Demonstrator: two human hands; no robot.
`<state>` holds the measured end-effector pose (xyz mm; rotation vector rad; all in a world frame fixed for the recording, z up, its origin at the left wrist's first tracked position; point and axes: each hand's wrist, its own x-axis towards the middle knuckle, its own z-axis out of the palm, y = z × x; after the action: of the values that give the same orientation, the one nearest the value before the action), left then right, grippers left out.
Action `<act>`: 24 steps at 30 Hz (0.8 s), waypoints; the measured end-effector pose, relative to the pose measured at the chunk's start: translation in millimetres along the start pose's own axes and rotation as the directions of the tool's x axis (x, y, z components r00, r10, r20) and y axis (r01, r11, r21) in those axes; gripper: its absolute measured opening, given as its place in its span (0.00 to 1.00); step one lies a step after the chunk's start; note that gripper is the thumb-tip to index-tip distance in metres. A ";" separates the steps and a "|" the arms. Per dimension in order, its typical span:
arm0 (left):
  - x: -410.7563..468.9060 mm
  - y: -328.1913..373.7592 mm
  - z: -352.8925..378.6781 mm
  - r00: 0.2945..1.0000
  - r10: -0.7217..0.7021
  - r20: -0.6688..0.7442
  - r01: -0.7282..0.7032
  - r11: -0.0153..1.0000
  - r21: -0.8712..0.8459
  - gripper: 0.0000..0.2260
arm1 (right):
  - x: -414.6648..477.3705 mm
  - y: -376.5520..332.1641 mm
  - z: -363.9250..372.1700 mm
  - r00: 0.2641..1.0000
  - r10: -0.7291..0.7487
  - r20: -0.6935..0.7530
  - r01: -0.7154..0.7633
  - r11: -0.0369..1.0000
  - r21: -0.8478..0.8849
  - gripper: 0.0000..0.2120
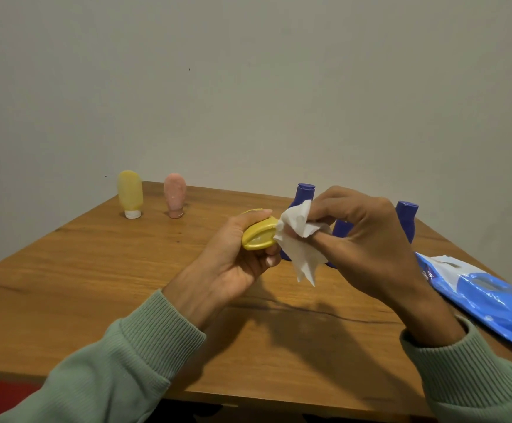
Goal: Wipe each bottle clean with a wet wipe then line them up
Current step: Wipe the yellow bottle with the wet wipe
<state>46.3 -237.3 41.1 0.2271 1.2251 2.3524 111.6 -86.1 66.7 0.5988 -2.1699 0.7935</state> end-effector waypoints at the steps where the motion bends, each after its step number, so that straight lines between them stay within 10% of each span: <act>1: -0.7 -0.4 0.8 1.000 -0.003 0.001 0.003 1.000 0.008 0.04 | -0.3 0.0 1.5 1.000 -0.015 -0.006 0.015 1.000 -0.003 0.10; 24: -3.6 -10.3 4.6 0.996 -0.091 -0.013 0.091 0.995 -0.028 0.12 | -11.1 0.3 22.3 0.994 -0.112 0.018 0.113 0.976 -0.184 0.06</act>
<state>54.5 -230.7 35.7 0.1421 1.1836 2.2948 107.6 -99.5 46.2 0.6237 -2.1662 0.5237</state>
